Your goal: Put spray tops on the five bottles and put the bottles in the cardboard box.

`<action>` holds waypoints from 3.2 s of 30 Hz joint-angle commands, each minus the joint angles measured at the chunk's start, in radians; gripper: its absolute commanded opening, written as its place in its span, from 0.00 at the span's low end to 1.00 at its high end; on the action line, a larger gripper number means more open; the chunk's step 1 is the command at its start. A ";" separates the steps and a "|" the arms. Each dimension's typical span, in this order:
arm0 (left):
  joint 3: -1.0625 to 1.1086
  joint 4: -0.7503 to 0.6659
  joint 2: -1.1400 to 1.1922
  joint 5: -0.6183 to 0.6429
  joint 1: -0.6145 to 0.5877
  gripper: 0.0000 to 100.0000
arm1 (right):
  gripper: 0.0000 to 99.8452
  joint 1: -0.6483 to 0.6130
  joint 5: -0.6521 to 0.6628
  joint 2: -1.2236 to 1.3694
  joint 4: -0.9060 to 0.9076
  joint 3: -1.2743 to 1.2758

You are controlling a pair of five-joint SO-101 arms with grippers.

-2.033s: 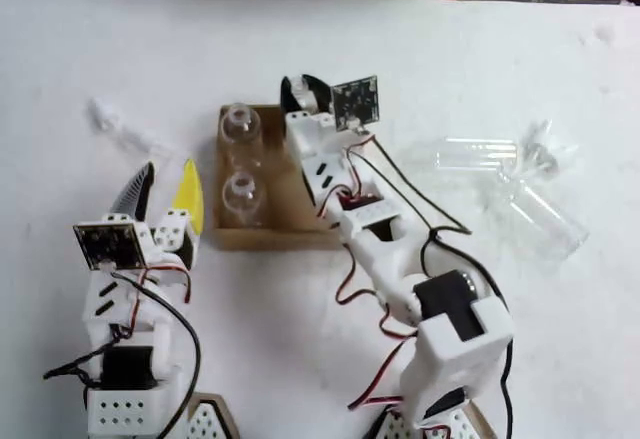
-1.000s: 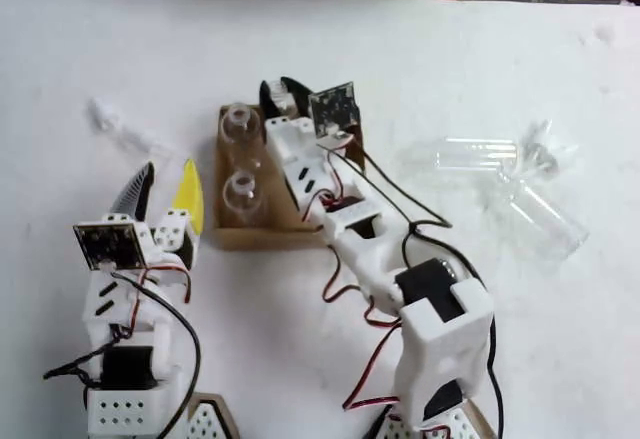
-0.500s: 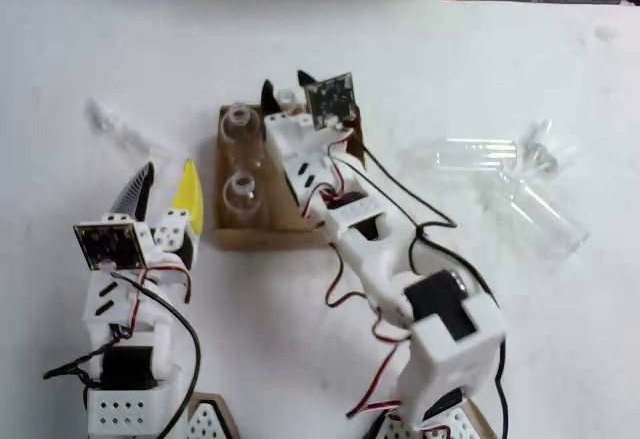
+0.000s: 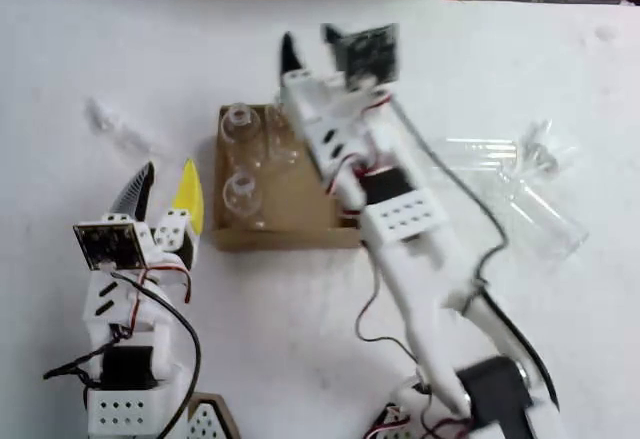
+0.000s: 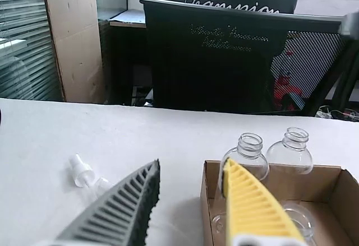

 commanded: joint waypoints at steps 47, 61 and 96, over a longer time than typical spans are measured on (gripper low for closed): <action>-0.003 -0.021 -0.008 0.009 0.007 0.18 | 0.17 0.366 1.111 0.654 1.142 -0.684; -0.003 -0.021 -0.008 0.009 0.007 0.18 | 0.17 0.371 1.254 0.831 1.153 -0.848; -0.003 -0.021 -0.008 0.009 0.007 0.18 | 0.17 0.371 1.614 0.842 1.342 -0.977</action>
